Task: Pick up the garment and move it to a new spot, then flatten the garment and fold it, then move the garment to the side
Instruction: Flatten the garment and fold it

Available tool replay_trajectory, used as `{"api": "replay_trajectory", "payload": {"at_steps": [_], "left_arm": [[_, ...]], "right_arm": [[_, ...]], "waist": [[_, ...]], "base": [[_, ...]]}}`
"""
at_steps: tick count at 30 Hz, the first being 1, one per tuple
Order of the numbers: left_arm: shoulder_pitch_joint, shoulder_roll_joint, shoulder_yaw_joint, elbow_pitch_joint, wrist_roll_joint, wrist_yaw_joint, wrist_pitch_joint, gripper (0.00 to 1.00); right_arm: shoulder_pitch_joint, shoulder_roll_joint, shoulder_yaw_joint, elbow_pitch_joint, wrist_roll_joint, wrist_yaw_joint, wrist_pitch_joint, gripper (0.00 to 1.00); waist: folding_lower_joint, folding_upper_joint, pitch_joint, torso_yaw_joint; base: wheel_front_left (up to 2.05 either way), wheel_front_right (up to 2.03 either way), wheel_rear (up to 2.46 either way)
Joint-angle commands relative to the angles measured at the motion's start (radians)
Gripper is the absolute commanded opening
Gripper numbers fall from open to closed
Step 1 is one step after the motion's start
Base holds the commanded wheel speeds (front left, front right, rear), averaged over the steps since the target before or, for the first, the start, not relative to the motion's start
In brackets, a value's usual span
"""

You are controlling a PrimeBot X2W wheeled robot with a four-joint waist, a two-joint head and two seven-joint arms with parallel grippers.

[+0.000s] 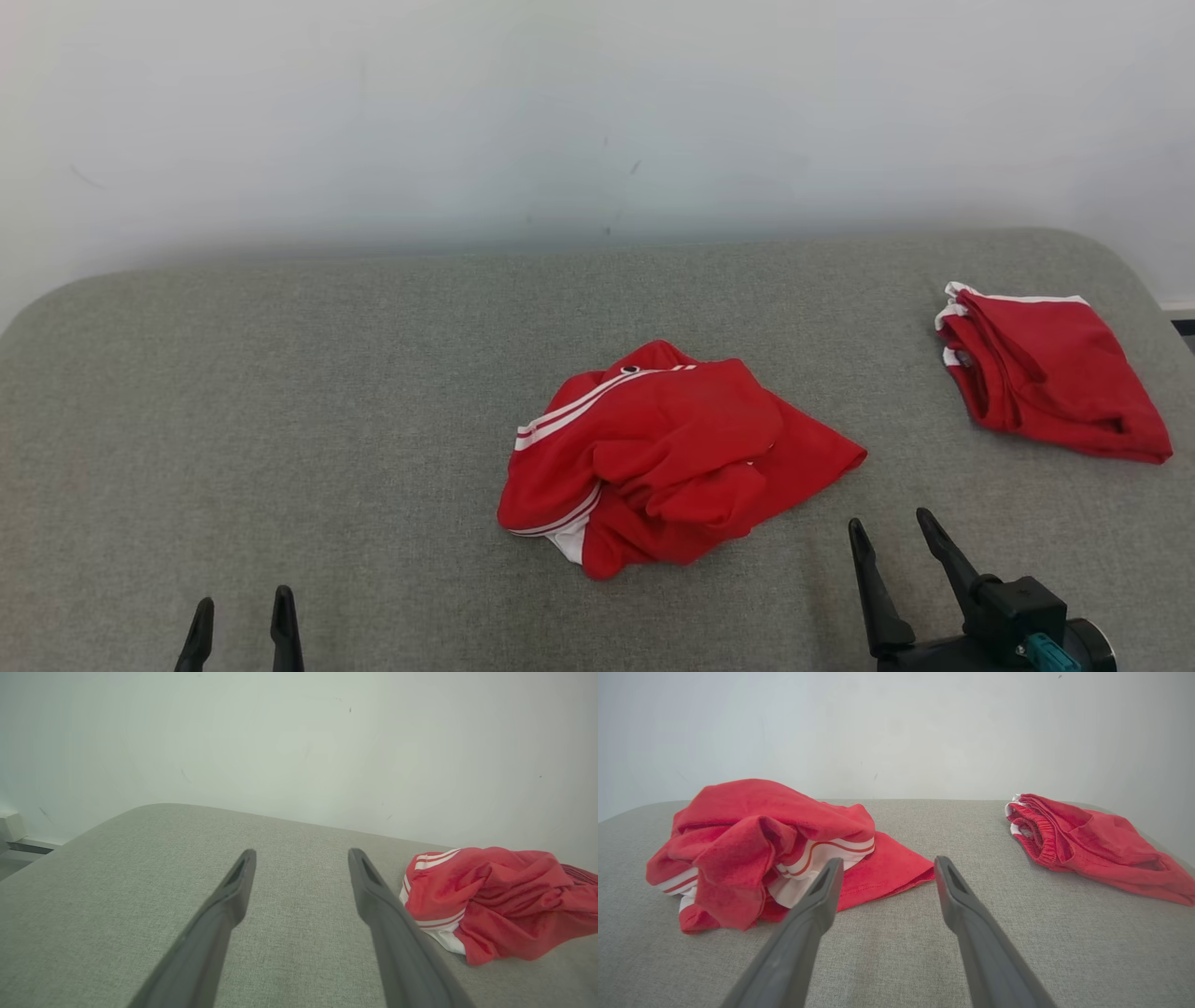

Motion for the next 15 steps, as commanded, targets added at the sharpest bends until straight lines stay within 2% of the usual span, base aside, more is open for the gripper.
{"api": "replay_trajectory", "payload": {"at_steps": [1,9,15], "left_arm": [[-0.003,-0.003,0.001,-0.007,0.006,0.002,-0.003,1.0],[-0.032,0.014,-0.034,0.015,0.001,0.001,-0.004,1.0],[-0.18,0.087,-0.138,0.128,-0.025,0.002,0.061,1.0]], "right_arm": [[-0.005,0.004,0.002,-0.002,0.004,-0.002,-0.001,1.0],[-0.008,0.01,0.012,-0.013,0.007,-0.002,0.005,1.0],[-0.025,0.004,0.029,-0.022,0.012,-0.002,0.016,1.0]], "waist": [[0.0,0.0,0.0,-0.001],[0.0,0.0,0.005,-0.01],[0.0,0.0,0.023,-0.029]], "base": [[0.0,0.0,0.0],[0.0,0.0,0.0],[0.0,0.0,0.0]]}}
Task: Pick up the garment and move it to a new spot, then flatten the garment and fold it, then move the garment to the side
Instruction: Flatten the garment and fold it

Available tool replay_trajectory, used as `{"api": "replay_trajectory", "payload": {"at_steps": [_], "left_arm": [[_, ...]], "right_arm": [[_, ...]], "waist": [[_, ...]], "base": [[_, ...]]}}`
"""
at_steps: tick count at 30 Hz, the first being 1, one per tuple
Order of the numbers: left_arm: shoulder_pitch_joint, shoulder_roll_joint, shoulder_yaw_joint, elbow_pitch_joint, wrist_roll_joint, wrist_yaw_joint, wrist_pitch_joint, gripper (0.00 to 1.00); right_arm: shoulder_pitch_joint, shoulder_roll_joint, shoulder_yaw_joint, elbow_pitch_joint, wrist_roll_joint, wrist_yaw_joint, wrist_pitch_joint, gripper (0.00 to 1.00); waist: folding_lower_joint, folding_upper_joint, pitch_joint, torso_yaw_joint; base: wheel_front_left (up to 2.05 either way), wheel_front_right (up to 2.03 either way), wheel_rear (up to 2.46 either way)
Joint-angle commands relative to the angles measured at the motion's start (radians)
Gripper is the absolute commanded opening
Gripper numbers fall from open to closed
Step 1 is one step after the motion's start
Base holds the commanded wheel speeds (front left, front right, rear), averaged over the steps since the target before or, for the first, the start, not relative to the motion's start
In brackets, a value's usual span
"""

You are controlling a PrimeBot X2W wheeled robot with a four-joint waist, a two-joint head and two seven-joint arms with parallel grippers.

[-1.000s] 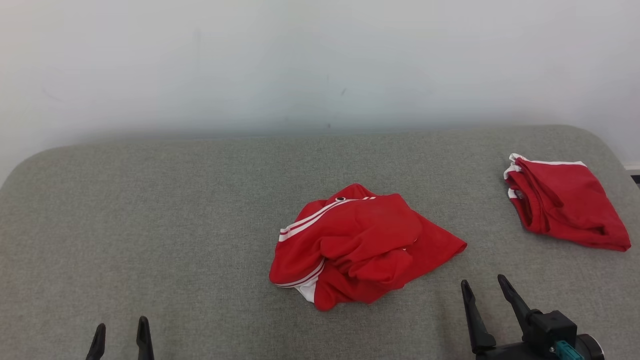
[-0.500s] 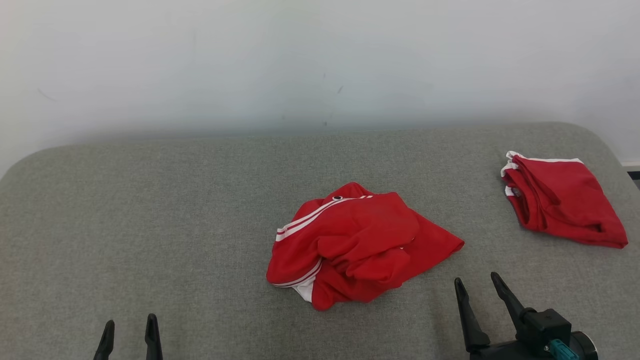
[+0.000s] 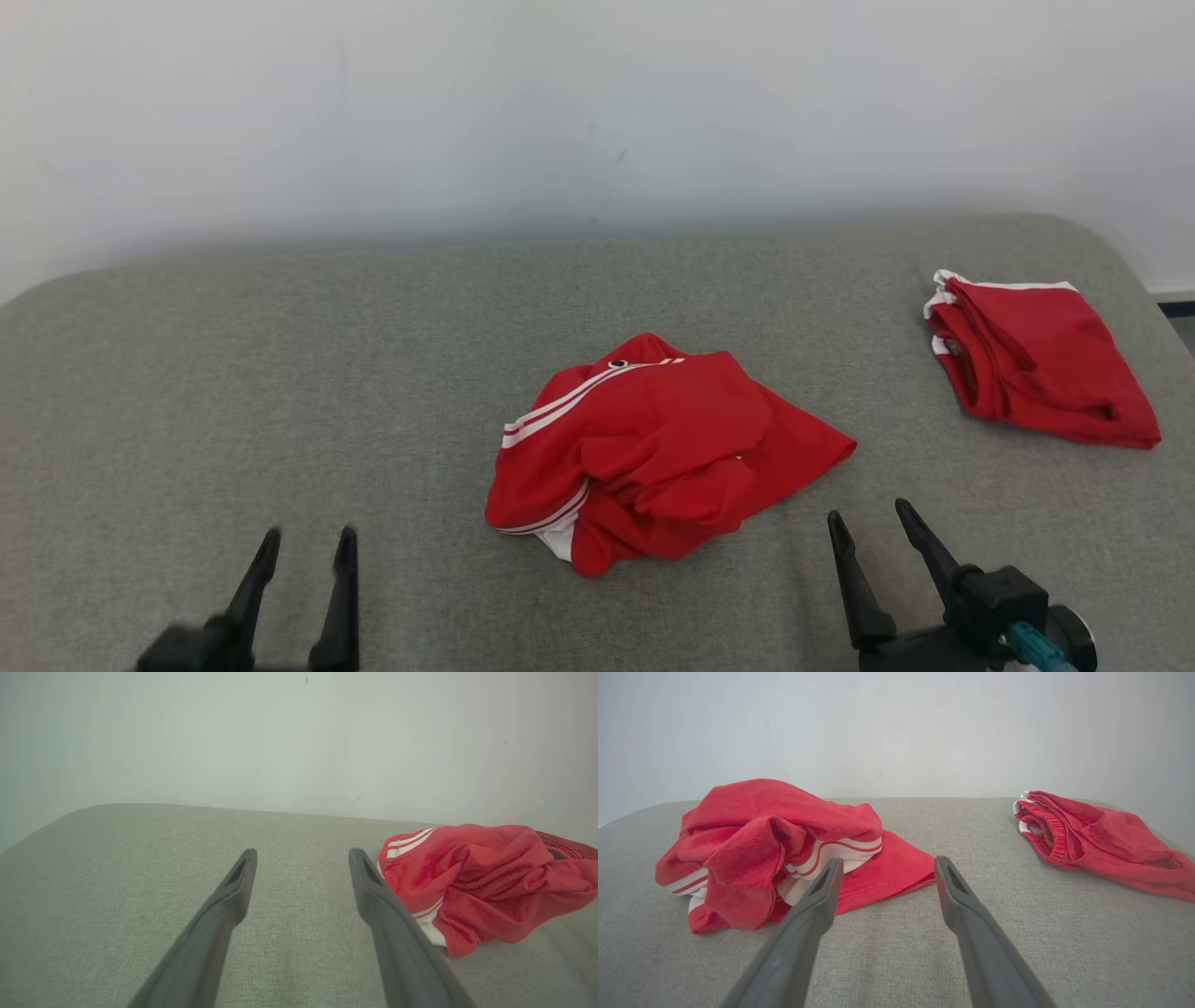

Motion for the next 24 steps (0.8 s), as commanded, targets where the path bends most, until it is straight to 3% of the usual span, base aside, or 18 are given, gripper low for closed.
{"api": "replay_trajectory", "payload": {"at_steps": [1,6,16,24], "left_arm": [[-0.05,0.023,-0.022,0.017,-0.009,0.002,0.02,1.0],[-0.194,0.084,-0.104,0.088,-0.049,0.002,0.123,1.0],[-0.521,0.19,-0.352,0.252,-0.129,0.002,0.359,1.0],[-0.721,0.196,-0.452,0.408,-0.177,0.002,0.528,1.0]], "right_arm": [[-0.016,-0.004,0.005,-0.01,0.005,-0.002,0.002,1.0],[-0.033,-0.004,0.024,-0.019,0.011,-0.002,0.006,1.0],[-0.064,0.002,0.055,-0.02,0.024,-0.002,0.002,1.0],[-0.08,0.012,0.064,-0.004,0.038,-0.002,-0.017,1.0]], "waist": [[-0.0001,0.0,0.013,-0.019],[-0.0001,0.0,0.035,-0.069],[-0.0001,0.0,0.098,-0.246],[-0.0001,0.0,0.144,-0.36]], "base": [[0.0,0.0,0.0],[0.0,0.0,0.0],[0.0,0.0,0.0],[0.0,0.0,0.0]]}}
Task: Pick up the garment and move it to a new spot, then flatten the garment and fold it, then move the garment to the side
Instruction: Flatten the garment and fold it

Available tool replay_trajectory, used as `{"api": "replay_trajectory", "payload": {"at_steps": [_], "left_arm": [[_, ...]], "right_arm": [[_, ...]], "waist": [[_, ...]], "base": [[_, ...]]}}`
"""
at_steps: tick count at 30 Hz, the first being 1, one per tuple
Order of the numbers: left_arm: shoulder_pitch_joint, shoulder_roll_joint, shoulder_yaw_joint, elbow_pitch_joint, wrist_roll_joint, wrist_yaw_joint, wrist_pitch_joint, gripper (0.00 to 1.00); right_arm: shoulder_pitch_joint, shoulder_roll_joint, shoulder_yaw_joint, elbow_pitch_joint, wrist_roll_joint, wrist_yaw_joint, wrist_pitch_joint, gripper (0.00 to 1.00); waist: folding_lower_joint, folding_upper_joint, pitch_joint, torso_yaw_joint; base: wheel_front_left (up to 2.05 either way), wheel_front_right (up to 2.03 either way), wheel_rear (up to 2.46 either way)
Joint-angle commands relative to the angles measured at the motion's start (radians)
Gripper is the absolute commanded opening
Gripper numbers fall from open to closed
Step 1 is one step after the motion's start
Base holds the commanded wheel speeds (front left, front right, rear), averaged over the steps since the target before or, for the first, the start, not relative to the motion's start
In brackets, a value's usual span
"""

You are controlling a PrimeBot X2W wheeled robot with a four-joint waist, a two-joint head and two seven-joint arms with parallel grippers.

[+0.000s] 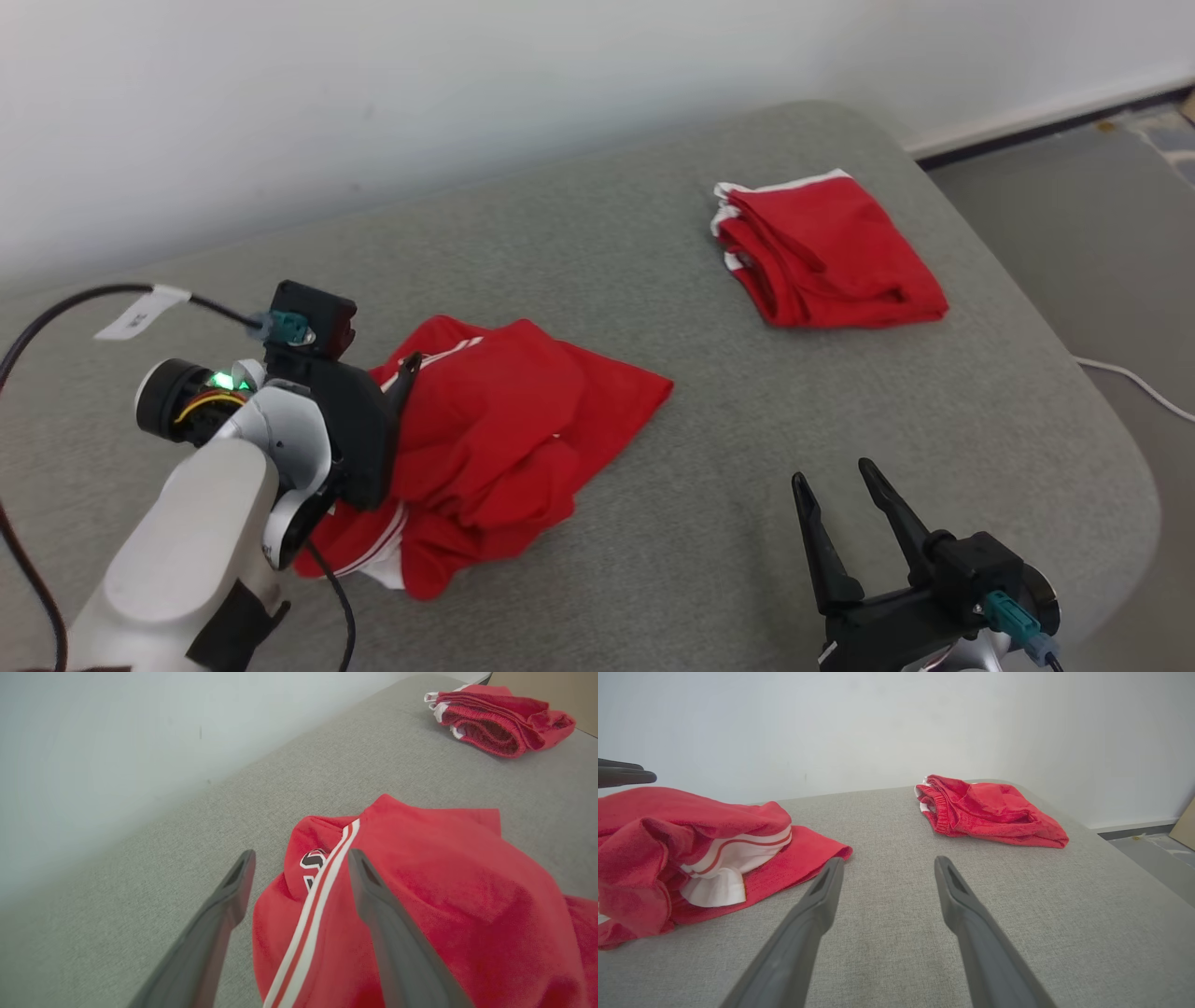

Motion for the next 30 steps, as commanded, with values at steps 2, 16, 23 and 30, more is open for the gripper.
{"api": "replay_trajectory", "payload": {"at_steps": [2,16,23,30], "left_arm": [[-0.038,-0.011,-0.006,0.054,-0.01,0.004,0.042,1.0],[-0.083,-0.072,-0.049,0.228,-0.034,0.008,0.115,0.37],[-0.099,-0.086,-0.084,0.246,-0.038,0.003,0.108,0.16],[-0.143,-0.092,-0.095,0.206,-0.016,0.0,-0.024,0.0]], "right_arm": [[-0.015,0.006,0.004,0.007,0.01,-0.002,-0.011,1.0],[-0.034,0.015,0.003,0.026,0.01,-0.002,-0.029,1.0],[-0.036,0.018,0.006,0.033,0.009,-0.002,-0.033,1.0],[-0.038,0.022,0.014,0.043,0.011,-0.002,-0.035,1.0]], "waist": [[-0.0001,-0.0001,0.057,-0.092],[-0.0001,-0.0001,0.076,-0.112],[-0.0001,-0.0001,0.067,-0.091],[-0.0001,-0.0001,0.059,-0.08]], "base": [[0.0,0.0,0.0],[0.0,0.0,0.0],[0.0,0.0,0.0],[0.0,0.0,0.0]]}}
